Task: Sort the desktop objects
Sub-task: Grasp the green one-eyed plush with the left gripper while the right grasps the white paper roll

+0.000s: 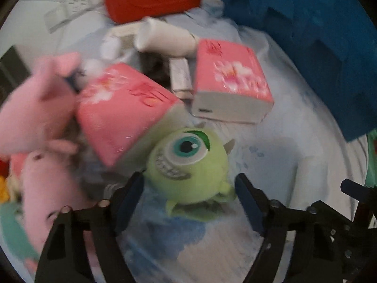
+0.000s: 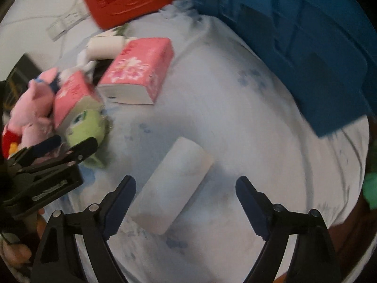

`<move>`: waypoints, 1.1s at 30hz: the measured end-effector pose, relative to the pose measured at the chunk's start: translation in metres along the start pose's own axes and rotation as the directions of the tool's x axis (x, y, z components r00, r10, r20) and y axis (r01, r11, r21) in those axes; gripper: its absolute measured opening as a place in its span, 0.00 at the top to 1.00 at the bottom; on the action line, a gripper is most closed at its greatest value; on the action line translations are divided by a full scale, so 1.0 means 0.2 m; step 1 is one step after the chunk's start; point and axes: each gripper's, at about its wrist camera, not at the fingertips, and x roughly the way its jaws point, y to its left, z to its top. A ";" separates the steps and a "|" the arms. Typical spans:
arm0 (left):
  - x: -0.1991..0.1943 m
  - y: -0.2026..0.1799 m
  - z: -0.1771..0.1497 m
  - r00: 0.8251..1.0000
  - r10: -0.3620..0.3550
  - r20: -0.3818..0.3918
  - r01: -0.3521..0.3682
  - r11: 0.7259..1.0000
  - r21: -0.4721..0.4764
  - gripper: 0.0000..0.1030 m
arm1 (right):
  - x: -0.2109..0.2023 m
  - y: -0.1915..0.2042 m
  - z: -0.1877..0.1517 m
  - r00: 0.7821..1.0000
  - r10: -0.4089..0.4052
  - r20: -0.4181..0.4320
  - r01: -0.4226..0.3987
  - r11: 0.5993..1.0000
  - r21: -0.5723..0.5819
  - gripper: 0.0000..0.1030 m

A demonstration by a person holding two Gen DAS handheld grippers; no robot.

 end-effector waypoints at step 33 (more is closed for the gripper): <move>-0.20 -0.01 -0.02 0.997 -0.033 0.073 0.033 0.999 0.000 0.51 | 0.07 0.17 0.15 0.998 -0.022 0.065 0.035 0.978 -0.204 0.56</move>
